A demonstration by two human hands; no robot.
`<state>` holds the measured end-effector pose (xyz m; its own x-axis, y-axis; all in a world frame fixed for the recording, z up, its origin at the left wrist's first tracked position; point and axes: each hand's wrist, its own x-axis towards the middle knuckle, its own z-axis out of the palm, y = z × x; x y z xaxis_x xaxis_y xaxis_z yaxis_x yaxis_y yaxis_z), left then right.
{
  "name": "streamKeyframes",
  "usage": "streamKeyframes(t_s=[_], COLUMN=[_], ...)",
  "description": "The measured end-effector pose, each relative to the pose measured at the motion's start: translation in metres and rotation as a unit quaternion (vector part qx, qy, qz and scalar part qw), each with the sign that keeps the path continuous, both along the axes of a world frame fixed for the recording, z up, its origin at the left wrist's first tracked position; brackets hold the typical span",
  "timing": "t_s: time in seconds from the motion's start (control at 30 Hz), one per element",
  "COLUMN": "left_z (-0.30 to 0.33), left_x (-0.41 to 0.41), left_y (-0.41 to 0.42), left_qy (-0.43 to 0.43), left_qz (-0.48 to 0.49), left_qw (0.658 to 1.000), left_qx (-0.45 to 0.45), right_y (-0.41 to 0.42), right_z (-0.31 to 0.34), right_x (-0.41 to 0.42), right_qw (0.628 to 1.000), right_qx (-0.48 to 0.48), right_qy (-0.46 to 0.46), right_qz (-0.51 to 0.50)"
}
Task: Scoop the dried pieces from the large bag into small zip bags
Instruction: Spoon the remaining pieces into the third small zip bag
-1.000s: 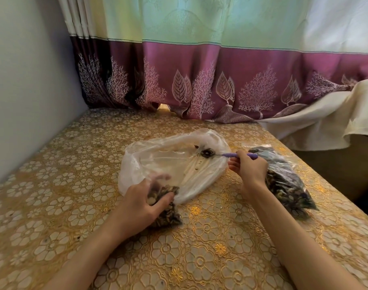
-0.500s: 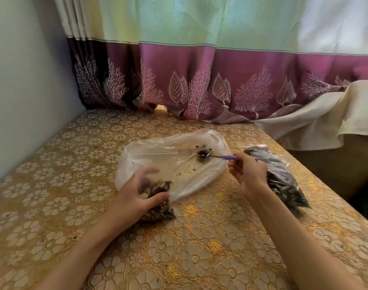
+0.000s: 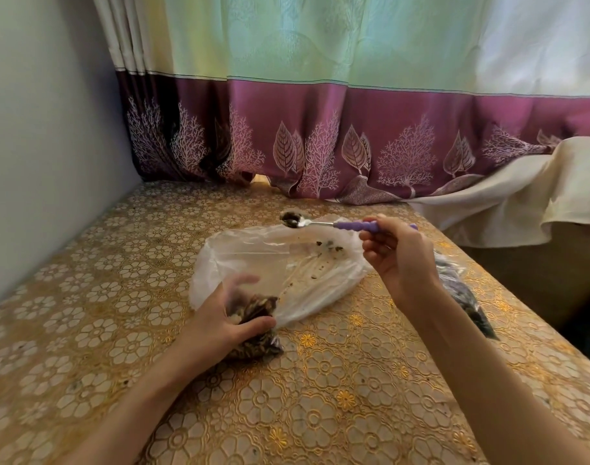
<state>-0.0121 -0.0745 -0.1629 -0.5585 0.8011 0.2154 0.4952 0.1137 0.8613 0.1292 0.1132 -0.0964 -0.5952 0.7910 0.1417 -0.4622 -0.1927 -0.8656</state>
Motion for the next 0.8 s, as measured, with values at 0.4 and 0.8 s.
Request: streamKeyframes(t_s=[0.4,0.8], left_z=[0.001,-0.002], left_x=[0.0,-0.002], left_y=[0.001,-0.001], left_qy=[-0.022,0.0], left_qz=[-0.001,0.0], left_qw=[1.0,1.0], left_qx=[0.012,-0.01], right_y=[-0.008,0.011], right_z=[0.007,-0.005], right_x=[-0.003,0.001], right_qw=[0.981,0.998], right_qx=[0.142,0.057], right_qy=[-0.029,-0.009], right_qz=[0.131,-0.021])
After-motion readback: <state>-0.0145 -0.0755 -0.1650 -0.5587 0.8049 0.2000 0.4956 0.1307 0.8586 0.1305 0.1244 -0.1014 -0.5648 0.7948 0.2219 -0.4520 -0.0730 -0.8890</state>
